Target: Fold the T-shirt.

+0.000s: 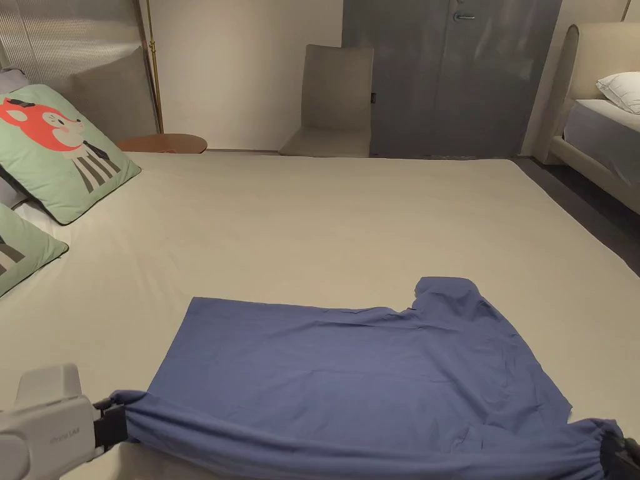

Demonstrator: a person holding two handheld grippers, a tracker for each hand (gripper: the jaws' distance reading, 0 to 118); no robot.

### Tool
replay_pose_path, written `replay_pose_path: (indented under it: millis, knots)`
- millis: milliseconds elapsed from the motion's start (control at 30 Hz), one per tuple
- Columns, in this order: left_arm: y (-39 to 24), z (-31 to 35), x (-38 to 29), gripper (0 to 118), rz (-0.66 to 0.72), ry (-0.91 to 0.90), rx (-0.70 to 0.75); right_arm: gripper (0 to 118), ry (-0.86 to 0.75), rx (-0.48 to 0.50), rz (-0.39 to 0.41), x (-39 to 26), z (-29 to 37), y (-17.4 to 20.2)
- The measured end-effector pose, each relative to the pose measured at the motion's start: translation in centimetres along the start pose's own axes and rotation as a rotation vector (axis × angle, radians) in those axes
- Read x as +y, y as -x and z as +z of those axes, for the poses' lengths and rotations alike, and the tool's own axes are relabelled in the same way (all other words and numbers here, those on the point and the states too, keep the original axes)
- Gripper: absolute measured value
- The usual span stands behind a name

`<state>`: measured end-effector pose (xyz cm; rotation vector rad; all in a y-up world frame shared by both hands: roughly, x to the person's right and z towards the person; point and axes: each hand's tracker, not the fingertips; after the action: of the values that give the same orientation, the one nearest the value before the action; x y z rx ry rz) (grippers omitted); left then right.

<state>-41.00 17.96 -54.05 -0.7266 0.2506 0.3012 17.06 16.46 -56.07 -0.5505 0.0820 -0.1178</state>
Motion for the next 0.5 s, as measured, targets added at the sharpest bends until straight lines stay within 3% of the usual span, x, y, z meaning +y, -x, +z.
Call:
replay_pose_path:
  millis: [133, 500]
  knots:
    - [-0.8, -4.4, 3.4, 7, 0.001, 0.046, 0.016, 3, 0.033, -0.021, -0.044, 1.8, -5.1, -1.0]
    - [-2.3, -13.6, 5.7, 6, 0.0, 0.189, 0.065, 3, 0.214, -0.109, -0.025, 2.4, -15.0, -1.2]
